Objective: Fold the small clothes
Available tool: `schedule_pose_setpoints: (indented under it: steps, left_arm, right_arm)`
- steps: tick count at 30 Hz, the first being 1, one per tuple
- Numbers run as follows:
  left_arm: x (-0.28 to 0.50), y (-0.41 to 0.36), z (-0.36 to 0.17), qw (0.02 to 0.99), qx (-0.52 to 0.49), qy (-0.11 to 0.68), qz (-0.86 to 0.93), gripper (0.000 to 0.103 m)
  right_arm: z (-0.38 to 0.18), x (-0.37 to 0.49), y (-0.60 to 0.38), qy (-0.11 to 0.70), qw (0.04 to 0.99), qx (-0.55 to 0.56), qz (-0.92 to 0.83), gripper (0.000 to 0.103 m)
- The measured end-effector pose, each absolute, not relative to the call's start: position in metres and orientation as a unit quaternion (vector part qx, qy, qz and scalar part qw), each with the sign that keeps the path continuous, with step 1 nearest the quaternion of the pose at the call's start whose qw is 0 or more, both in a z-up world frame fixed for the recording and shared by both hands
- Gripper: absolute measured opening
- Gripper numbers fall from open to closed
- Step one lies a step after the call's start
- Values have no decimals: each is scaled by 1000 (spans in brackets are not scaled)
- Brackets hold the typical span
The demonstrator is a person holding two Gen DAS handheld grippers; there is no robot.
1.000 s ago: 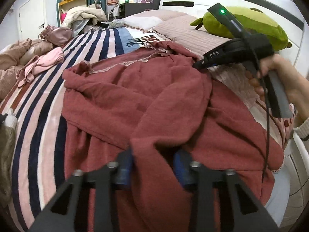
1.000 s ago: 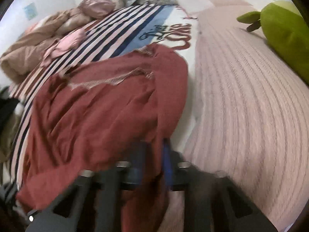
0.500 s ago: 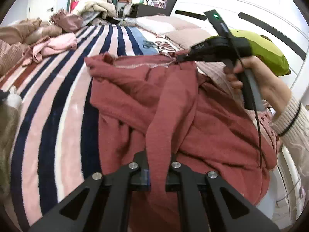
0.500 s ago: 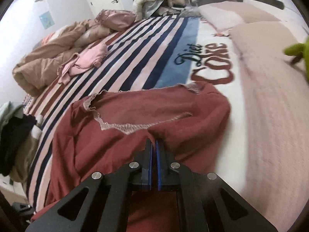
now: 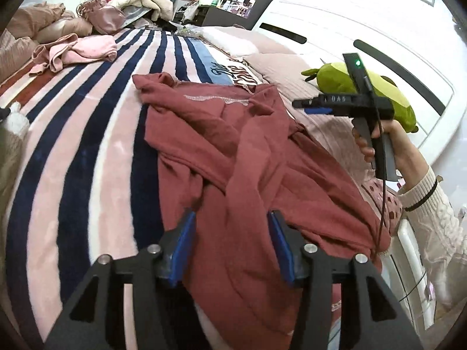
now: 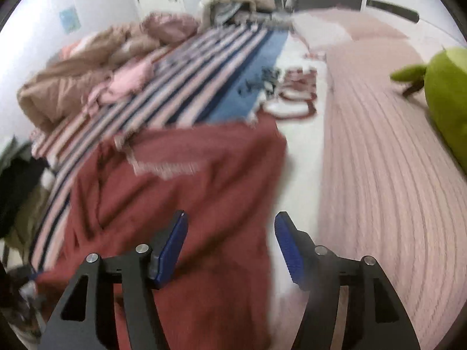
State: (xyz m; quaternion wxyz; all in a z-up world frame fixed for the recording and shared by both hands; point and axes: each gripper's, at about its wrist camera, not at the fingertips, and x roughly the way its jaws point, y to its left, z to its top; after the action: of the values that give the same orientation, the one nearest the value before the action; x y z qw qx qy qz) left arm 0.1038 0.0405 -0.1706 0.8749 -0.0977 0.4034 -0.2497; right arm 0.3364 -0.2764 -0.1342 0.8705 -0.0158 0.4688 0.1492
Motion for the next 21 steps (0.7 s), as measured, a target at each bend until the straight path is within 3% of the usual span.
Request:
schedule_pose_setpoints:
  steps: [5, 6, 7, 8, 13, 14, 15, 16, 17, 20, 21]
  left_arm:
    - [101, 28, -178, 858, -105, 423, -272, 47]
    - [99, 25, -180, 859, -98, 426, -267, 44]
    - [97, 25, -180, 861, -90, 427, -261, 24]
    - [96, 26, -180, 864, -81, 430, -251, 7]
    - [100, 56, -180, 870, -84, 442, -201, 8]
    - [99, 57, -179, 875, -68, 440, -189, 10]
    - [98, 59, -177, 879, -55, 439, -180, 19]
    - [97, 61, -176, 880, -53, 438, -175, 36]
    - [95, 64, -174, 882, -53, 435, -171, 44]
    - [87, 78, -167, 886, -63, 426, -169, 46]
    - [84, 82, -163, 886, -77, 421, -178, 50]
  right_arm:
    - [-169, 342, -261, 498, 853, -71, 140, 54]
    - [-173, 342, -257, 501, 850, -75, 144, 27]
    - [-176, 340, -255, 498, 854, -78, 129, 4]
    - [-175, 339, -255, 490, 859, -84, 118, 3]
    - [-155, 329, -274, 430, 895, -117, 33, 0]
    - [-152, 331, -279, 428, 896, -117, 29, 0]
    - [-150, 330, -281, 427, 896, -118, 34, 0]
    - [-146, 327, -285, 429, 896, -108, 46, 0]
    - [-144, 323, -288, 431, 896, -95, 54, 0]
    - [-130, 297, -297, 425, 899, -50, 89, 8]
    - [-126, 287, -298, 424, 899, -45, 102, 22]
